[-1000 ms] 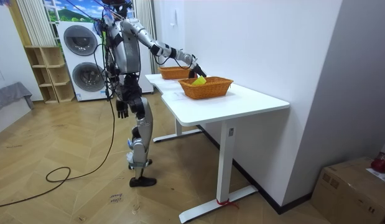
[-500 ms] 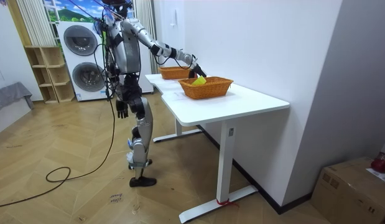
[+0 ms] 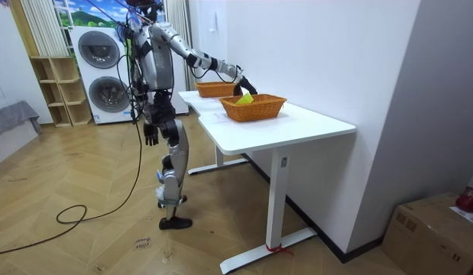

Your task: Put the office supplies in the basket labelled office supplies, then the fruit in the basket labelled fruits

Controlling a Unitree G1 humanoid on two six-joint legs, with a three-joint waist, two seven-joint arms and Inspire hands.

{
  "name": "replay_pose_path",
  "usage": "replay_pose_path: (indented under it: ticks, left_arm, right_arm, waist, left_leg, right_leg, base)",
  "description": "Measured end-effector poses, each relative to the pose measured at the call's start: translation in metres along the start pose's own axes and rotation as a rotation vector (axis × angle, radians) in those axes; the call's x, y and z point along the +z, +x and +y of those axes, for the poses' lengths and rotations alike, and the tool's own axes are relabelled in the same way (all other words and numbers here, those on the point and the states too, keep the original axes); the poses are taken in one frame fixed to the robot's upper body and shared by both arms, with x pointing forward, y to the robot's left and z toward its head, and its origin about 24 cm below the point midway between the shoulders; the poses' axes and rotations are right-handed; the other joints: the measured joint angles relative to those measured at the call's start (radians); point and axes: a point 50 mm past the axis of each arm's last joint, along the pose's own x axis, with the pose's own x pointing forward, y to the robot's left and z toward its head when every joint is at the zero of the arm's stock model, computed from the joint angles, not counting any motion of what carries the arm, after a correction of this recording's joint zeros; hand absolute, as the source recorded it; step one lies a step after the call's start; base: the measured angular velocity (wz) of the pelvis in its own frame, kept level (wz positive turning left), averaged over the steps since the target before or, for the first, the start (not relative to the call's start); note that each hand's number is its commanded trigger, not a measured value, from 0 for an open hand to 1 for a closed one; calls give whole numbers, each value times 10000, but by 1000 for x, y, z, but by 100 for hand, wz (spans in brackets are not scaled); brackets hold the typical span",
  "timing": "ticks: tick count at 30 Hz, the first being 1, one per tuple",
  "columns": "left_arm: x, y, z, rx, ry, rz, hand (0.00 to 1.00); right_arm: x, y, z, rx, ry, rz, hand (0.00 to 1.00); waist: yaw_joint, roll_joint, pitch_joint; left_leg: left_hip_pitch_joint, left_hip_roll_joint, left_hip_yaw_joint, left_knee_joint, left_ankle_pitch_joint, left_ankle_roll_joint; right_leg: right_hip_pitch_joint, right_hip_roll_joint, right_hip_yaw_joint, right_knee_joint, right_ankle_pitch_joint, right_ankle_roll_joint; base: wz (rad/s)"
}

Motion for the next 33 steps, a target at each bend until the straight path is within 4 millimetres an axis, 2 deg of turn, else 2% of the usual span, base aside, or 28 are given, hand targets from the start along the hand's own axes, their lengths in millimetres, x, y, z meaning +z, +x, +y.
replay_pose_path:
  ticks: [18, 25, 27, 29, 33]
  left_arm:
    - [8, 1, 3, 107, -34, -253, 0]
    - [7, 1, 3, 115, -55, -287, 0]
    - [7, 1, 2, 116, -61, -289, 0]
    - [7, 1, 2, 116, -67, -289, 0]
    - [6, 1, 3, 185, -298, -242, 0]
  right_arm:
    - [10, -1, 7, 295, -564, -437, 100]
    - [26, -9, 7, 306, -993, -1225, 100]
    - [34, -13, 7, 368, -1094, -1583, 100]
    - [45, -18, 4, 233, -1144, -2106, 100]
    - [57, -25, -3, -134, -1218, -2765, 100]
  waist:
    - [-19, 16, 12]
    - [-296, 85, 36]
    - [-407, 92, -19]
    - [-571, 200, -56]
    - [-619, 276, -79]
  left_leg:
    - [185, 10, 136, -130, -1, -1]
    - [196, 6, 163, -163, 0, 1]
    - [207, 7, 167, -132, 1, 3]
    - [216, 11, 202, -55, 2, 4]
    - [297, 48, 354, -108, 1, 4]
  right_leg:
    - [93, 20, 150, -151, 0, 0]
    - [92, 18, 285, -152, 0, 0]
    - [88, 15, 284, -152, 0, 0]
    - [87, 13, 310, -152, 0, 0]
    - [71, 29, 497, -147, 0, 0]
  base:
    - [-2]
    - [0]
    - [0]
    - [-2]
    - [-13]
